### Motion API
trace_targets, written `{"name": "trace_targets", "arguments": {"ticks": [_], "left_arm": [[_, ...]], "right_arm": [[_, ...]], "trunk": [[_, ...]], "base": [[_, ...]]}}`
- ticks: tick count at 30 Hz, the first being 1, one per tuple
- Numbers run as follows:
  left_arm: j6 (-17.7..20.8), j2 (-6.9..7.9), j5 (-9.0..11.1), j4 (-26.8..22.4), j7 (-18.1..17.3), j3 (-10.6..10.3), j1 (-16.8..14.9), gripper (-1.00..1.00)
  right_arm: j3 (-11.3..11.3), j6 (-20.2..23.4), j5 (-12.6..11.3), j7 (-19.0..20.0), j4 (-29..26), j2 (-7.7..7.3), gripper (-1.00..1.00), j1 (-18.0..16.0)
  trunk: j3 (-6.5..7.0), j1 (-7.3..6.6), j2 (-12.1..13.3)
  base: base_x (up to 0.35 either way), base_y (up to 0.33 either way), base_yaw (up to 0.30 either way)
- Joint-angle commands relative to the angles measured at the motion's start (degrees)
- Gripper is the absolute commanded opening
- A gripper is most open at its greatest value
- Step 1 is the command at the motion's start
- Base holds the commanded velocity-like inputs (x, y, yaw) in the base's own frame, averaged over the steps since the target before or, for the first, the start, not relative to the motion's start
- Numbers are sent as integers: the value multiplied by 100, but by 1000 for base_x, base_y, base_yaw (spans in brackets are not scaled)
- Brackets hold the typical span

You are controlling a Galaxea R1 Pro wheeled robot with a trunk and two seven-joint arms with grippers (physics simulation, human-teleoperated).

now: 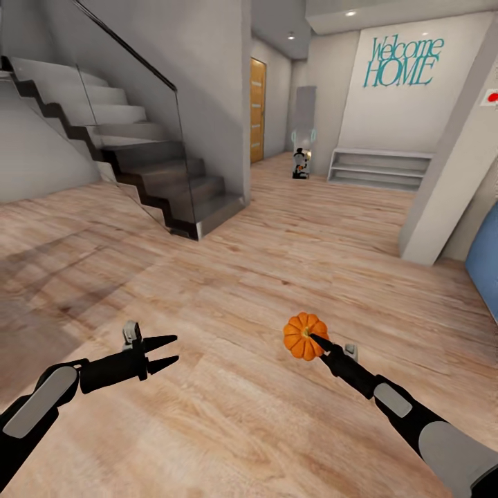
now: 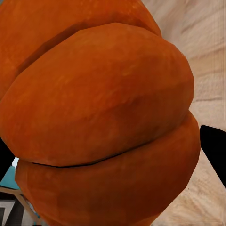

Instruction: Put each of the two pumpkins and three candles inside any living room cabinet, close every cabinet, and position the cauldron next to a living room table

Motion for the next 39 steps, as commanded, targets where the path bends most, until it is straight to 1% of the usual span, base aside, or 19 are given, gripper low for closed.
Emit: {"name": "trace_targets", "arguments": {"ticks": [1, 7, 20, 29, 33, 39], "left_arm": [[9, 5, -7, 4, -29, -10, -5, 100], [9, 5, -7, 4, -29, -5, 15, 100], [9, 5, -4, 4, -29, 5, 22, 100], [9, 5, -1, 4, -29, 7, 23, 100], [9, 5, -2, 4, -29, 7, 22, 100], [9, 5, -6, 4, -29, 7, 22, 100]], "right_arm": [[23, 45, -61, -4, -1, -4, -100, -4], [23, 37, -56, -10, -2, 11, -100, -4], [23, 53, -52, -13, -2, 8, -100, -4], [23, 55, -52, -21, -2, 8, -100, -4], [23, 53, -52, -22, -2, 20, -100, -4], [27, 53, -52, -22, -2, 30, -100, -4]], "trunk": [[-5, -4, -2], [-5, -4, -2], [6, -4, -2], [7, -4, -2], [14, -4, -2], [29, -4, -2]], "base": [[-251, 0, 0], [-231, 0, 0], [-28, 0, 21], [-249, 0, 4], [-245, 0, 184], [-53, 0, 267]]}}
